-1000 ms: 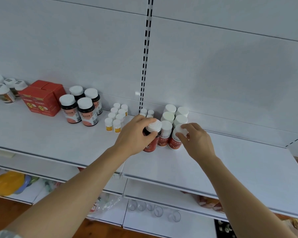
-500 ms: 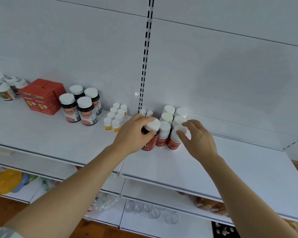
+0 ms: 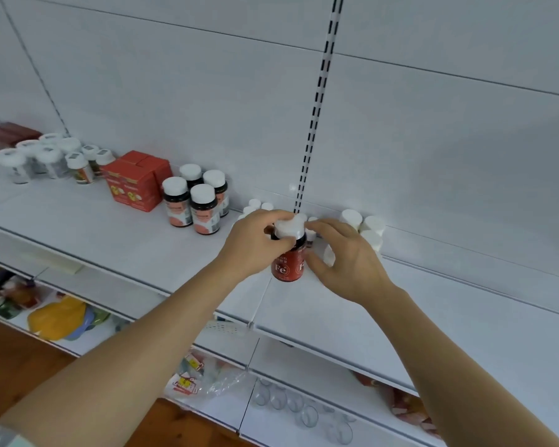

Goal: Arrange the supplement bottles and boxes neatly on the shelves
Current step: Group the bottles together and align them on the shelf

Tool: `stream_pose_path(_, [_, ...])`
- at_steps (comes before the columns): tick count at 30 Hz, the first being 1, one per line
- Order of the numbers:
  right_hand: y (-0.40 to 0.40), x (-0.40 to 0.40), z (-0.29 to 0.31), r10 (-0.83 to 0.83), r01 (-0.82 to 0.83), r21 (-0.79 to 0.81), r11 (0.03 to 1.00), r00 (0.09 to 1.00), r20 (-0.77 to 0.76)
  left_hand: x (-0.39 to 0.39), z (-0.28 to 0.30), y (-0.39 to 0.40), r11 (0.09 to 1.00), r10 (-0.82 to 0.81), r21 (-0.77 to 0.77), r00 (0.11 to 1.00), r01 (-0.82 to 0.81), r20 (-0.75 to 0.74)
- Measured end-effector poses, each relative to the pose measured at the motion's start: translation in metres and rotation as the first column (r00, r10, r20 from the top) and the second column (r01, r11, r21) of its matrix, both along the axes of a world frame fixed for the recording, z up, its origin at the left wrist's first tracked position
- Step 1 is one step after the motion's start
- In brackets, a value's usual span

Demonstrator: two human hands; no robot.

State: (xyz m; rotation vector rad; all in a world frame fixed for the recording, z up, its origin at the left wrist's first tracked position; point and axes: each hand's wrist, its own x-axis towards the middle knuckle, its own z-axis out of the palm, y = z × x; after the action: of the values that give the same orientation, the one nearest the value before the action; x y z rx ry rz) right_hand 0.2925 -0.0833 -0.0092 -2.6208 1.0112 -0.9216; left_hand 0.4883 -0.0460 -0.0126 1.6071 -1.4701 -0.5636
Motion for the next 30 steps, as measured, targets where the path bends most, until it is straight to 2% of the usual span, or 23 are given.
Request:
stream_pose_path(5, [0.011,0.044,0.005,0.055,-0.056,0.113,0.992,0.998,0.012,0.036,0.010,0.016,0.999,0.019,0.051,0.998,-0.017,-0.053])
stream_pose_path(10, [0.027,0.109,0.012,0.055,-0.059,0.080,0.995,0.997,0.048,0.088,0.022,0.042,0.998,-0.043,0.041,0.999,0.044,-0.020])
stream_pose_path(21, [0.080,0.275,0.008,0.019,-0.020,0.033,0.999,0.999,0.048,0.256,0.022,0.113,0.999,0.040,-0.028,0.998,-0.039,0.055])
stream_pose_path(26, [0.082,0.339,0.006,0.039,-0.039,-0.012,0.999,0.999,0.022,0.334,0.008,0.127,0.985,0.170,-0.042,0.952,-0.165,0.254])
stream_pose_path(30, [0.069,0.393,0.004,0.062,-0.062,-0.009,0.998,0.998,0.023,0.387,-0.004,0.125,0.967,0.252,-0.064,0.902,-0.245,0.351])
